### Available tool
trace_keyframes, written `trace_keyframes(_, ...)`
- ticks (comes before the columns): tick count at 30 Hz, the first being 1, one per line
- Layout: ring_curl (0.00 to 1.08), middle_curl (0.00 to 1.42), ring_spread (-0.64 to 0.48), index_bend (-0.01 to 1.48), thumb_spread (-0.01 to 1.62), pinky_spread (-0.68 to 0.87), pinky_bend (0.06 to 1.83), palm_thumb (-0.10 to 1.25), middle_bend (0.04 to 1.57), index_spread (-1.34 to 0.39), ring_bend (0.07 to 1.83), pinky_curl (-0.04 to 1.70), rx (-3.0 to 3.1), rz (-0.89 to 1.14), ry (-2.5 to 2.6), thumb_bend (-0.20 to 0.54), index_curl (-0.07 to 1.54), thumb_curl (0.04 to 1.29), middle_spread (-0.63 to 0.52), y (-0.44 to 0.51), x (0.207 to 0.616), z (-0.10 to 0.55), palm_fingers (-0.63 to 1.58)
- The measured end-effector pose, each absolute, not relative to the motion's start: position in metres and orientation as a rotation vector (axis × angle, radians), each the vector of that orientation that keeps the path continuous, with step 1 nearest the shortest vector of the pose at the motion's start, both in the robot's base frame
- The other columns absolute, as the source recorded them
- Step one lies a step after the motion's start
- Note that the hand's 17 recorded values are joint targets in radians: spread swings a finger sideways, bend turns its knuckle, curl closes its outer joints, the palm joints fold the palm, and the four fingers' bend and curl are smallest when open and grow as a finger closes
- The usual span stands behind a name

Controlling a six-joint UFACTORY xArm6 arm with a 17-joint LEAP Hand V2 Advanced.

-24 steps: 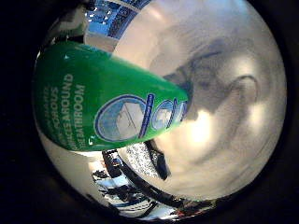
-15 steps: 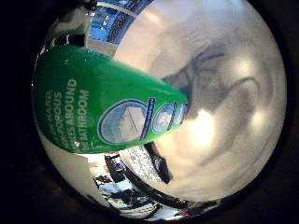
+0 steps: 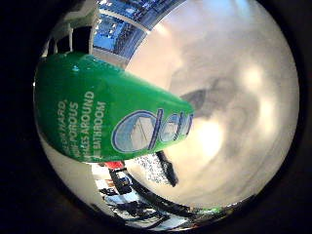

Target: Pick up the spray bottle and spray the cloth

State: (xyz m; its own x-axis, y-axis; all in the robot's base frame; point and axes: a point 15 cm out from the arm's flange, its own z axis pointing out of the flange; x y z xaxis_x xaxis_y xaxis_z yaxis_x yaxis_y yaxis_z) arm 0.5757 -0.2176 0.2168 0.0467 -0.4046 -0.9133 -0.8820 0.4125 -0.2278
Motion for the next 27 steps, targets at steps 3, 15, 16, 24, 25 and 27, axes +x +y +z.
trace_keyframes(3,0.84,1.0,-0.23,0.92,1.01,-0.14,1.13,1.15,1.28,-0.43,1.38,1.34,-1.221,0.525,1.571,-0.01,1.2,0.49,-0.19,-0.229,0.56,0.226,1.05)
trace_keyframes(15,0.88,0.95,-0.24,0.93,1.02,-0.12,1.05,1.15,1.3,-0.38,1.36,1.51,-1.698,0.512,1.682,-0.013,1.18,0.54,-0.16,-0.244,0.482,0.228,1.06)
trace_keyframes(16,0.88,0.95,-0.24,0.93,1.02,-0.12,1.05,1.14,1.3,-0.38,1.35,1.51,-1.752,0.502,1.68,-0.012,1.18,0.55,-0.16,-0.245,0.477,0.23,1.06)
trace_keyframes(24,0.9,0.94,-0.24,0.93,1.03,-0.12,1.03,1.15,1.31,-0.37,1.34,1.55,-2.013,0.477,1.693,-0.012,1.17,0.56,-0.16,-0.239,0.438,0.227,1.06)
trace_keyframes(25,0.9,0.94,-0.24,0.93,1.03,-0.12,1.03,1.15,1.31,-0.37,1.34,1.55,-2.033,0.458,1.704,-0.012,1.17,0.56,-0.16,-0.24,0.436,0.226,1.06)
trace_keyframes(27,0.9,0.93,-0.24,0.93,1.03,-0.11,1.02,1.15,1.31,-0.36,1.34,1.56,-2.081,0.403,1.728,-0.012,1.17,0.56,-0.16,-0.241,0.434,0.223,1.06)
